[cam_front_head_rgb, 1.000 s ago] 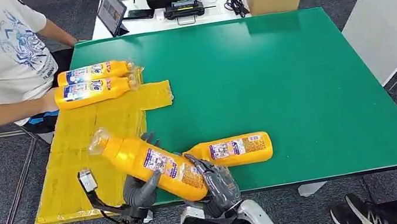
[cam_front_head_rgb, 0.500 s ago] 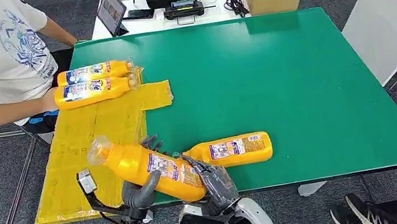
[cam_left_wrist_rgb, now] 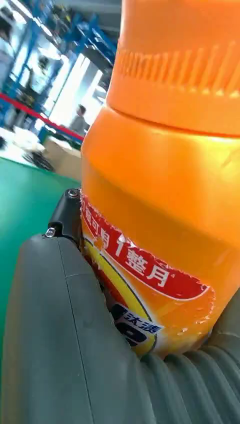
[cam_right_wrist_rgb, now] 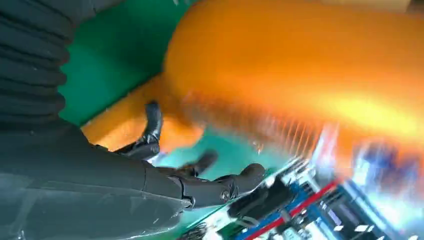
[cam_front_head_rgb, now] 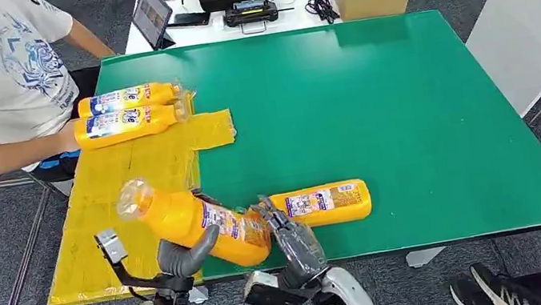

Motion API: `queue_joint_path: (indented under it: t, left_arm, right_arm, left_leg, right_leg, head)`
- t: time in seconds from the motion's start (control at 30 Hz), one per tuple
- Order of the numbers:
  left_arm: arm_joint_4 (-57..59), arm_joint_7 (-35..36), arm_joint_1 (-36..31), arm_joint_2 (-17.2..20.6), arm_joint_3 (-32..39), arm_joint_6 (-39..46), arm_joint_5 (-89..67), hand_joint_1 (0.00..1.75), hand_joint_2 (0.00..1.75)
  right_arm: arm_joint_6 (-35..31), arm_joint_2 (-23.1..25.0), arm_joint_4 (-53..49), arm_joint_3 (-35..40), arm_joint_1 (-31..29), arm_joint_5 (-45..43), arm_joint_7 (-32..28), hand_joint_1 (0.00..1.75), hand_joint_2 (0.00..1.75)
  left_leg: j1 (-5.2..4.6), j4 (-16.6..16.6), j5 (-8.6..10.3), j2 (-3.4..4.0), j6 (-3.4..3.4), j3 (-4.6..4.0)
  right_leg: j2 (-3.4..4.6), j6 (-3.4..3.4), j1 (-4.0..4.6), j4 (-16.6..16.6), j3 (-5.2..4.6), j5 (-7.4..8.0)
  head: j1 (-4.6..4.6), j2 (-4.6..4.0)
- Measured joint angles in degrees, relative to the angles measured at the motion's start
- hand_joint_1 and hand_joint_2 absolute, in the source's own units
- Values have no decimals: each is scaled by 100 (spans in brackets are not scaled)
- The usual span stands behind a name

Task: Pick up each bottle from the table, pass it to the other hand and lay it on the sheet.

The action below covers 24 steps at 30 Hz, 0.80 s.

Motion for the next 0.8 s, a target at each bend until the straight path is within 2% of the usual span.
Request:
queue_joint_path:
  t: [0.1,0.2,0.3,0.43,0.47,0.63,0.8]
  left_arm:
    - [-120,-143,-24,4,87,276,-219,175,175]
    - [-236,-550,-134,20,203,947,-812,175,175]
    - [-382,-982,-305,61,348,1745,-1557,175,175]
    - [-695,-1501,-628,168,514,3440,-3557,175,175]
    - [-737,-1502,-730,212,524,3759,-4042,175,175]
    - [-485,-1084,-1189,429,575,4798,-6185,175,175]
    - [484,-686,-1631,649,605,5307,-7539,175,175]
  right_arm:
    - [161,-20,-291,-56,51,-243,-50,0,0]
    - [517,-59,-759,-172,182,-764,-253,0,0]
    - [807,-112,-1270,-293,276,-1218,-483,0,0]
    - [964,-162,-2193,-498,429,-1591,-689,0,0]
    - [968,-175,-2365,-544,438,-1589,-693,0,175]
    - [997,-247,-2933,-723,430,-1456,-678,0,175]
    - [1058,-297,-3095,-798,382,-1460,-680,0,175]
  left_leg:
    - [0,0,0,0,0,1]
    - [0,0,1,-1,0,-1]
    - [0,1,2,0,0,-1]
    - [1,1,4,-1,-1,-3]
    - [1,1,4,-2,-1,-3]
    - [0,1,4,-1,-1,-2]
    - [0,1,6,2,-1,0]
  right_leg:
    - [0,0,0,0,0,0]
    - [0,0,0,0,-1,1]
    - [0,0,0,1,-1,1]
    - [0,0,0,2,-2,2]
    - [-1,0,0,2,-2,2]
    - [0,1,0,2,-1,3]
    - [1,1,0,3,-1,4]
  head:
    - [0,0]
    - [0,0]
    - [-2,0]
    - [-2,0]
    - [-2,0]
    - [0,0]
    - [0,0]
